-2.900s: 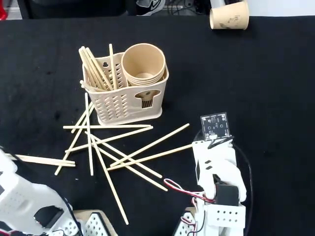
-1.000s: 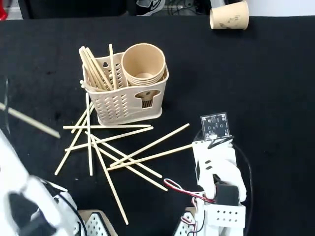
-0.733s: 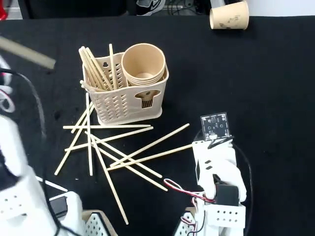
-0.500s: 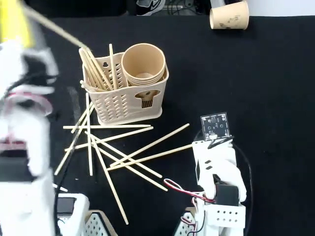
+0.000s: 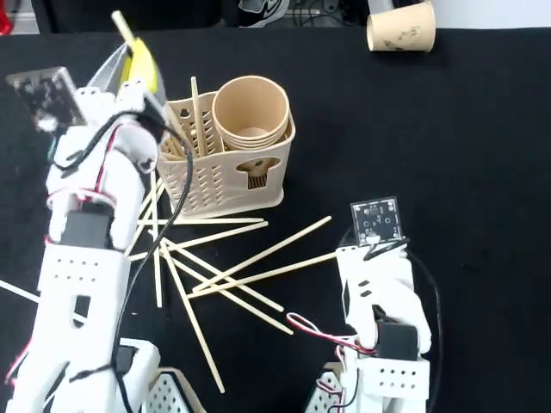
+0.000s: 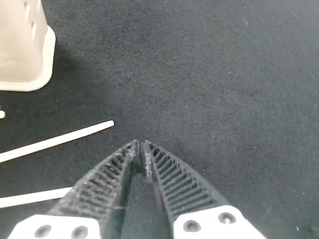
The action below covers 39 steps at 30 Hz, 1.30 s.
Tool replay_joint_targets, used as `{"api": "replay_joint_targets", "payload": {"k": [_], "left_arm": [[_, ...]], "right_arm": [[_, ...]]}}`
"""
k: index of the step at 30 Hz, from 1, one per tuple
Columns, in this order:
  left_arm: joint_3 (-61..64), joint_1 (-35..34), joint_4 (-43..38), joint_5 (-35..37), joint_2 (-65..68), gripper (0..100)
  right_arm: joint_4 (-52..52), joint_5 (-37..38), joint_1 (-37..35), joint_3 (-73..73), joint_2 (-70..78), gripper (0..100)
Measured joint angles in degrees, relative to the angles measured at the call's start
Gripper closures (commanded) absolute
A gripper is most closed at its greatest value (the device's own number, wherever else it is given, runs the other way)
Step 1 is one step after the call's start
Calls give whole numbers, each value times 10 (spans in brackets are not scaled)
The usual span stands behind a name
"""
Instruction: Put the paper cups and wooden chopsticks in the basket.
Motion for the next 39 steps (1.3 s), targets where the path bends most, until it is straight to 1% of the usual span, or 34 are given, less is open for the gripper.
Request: {"api": "replay_joint_targets", "payload": {"k": [2,4,5,9,11,13,14,18,19,21,23,25,27,29,31,33,36,39], "left_arm": [[25,-1,0,0,-33,809],[48,1,9,0,-75,789],[57,1,25,0,-98,787],[62,0,129,0,-207,784],[62,-22,194,0,-269,784],[58,-76,272,0,-322,783],[55,-115,314,0,-338,783],[42,-297,485,-2,-331,782],[43,-347,517,-7,-317,780],[58,-444,548,-26,-283,752],[92,-524,558,-53,-245,724],[140,-570,556,-78,-201,723],[193,-596,519,-99,-155,726],[232,-621,460,-117,-113,726],[255,-636,400,-131,-72,726],[258,-637,364,-148,-32,726],[258,-642,340,-168,39,726],[232,-642,337,-169,118,726]], "right_arm": [[0,0,0,0,0,983],[0,0,0,0,0,983],[0,0,0,0,0,983],[0,0,0,0,0,983],[0,0,0,0,0,983],[0,0,0,0,0,983],[0,0,0,0,0,983],[0,0,0,0,0,983],[0,0,0,0,0,983],[0,0,0,0,0,983],[0,0,0,0,0,983],[0,0,0,0,0,983],[0,0,0,0,0,983],[0,0,0,0,0,983],[0,0,0,0,0,983],[0,0,0,0,0,983],[0,0,0,0,0,983],[0,0,0,0,0,983]]}}
